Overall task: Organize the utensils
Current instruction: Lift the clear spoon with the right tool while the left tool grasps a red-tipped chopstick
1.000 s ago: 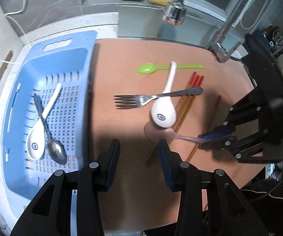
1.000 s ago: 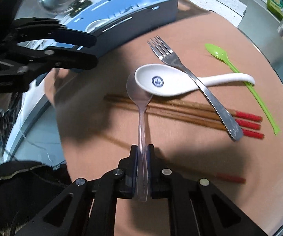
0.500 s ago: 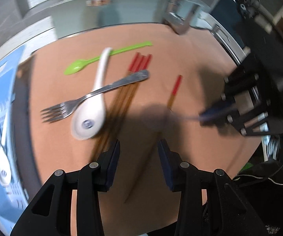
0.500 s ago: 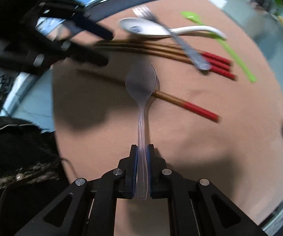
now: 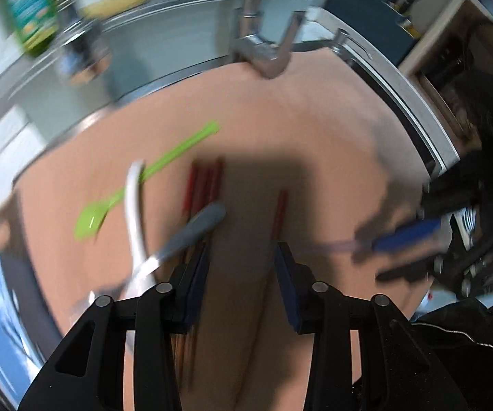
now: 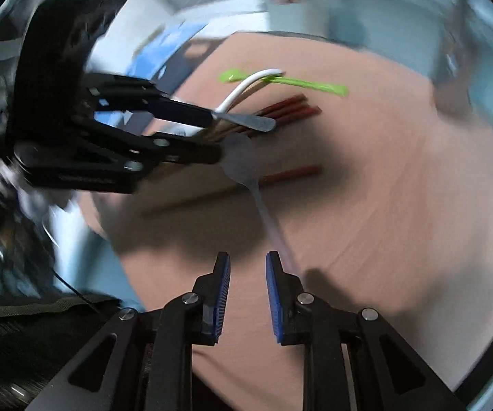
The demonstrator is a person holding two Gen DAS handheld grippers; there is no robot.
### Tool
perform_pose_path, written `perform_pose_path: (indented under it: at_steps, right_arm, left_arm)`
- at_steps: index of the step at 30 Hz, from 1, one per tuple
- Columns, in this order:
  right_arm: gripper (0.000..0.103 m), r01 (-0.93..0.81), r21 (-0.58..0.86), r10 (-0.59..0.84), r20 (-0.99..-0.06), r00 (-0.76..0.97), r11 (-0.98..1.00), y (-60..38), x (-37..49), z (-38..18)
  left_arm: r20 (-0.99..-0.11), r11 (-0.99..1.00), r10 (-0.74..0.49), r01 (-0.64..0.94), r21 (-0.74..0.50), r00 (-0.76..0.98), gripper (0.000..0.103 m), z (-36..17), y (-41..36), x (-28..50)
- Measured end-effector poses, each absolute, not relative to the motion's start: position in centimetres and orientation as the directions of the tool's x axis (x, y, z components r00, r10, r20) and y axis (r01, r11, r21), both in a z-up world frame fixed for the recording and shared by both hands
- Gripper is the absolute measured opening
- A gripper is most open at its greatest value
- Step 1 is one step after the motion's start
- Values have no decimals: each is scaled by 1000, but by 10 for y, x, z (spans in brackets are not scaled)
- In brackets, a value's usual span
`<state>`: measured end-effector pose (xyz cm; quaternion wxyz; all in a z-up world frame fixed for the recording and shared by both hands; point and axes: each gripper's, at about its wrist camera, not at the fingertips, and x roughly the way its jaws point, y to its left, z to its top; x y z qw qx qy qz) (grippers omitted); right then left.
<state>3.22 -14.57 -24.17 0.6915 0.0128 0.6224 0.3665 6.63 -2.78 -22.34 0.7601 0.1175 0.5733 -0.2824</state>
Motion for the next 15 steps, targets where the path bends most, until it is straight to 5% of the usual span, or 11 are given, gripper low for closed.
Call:
perform_pose_path:
  at_steps: [3,15]
  right_arm:
    - [19,-405,506,539,-842,-39,761,-148,18,-260]
    - [19,-240,520,545,-837,49,820,-162,23,-288]
  left_arm:
    - [-948,767,-288,625,-144,136,22,-230,-52,78]
    - [-982,706,-184,691,-155,-32,22,-268,-73,85]
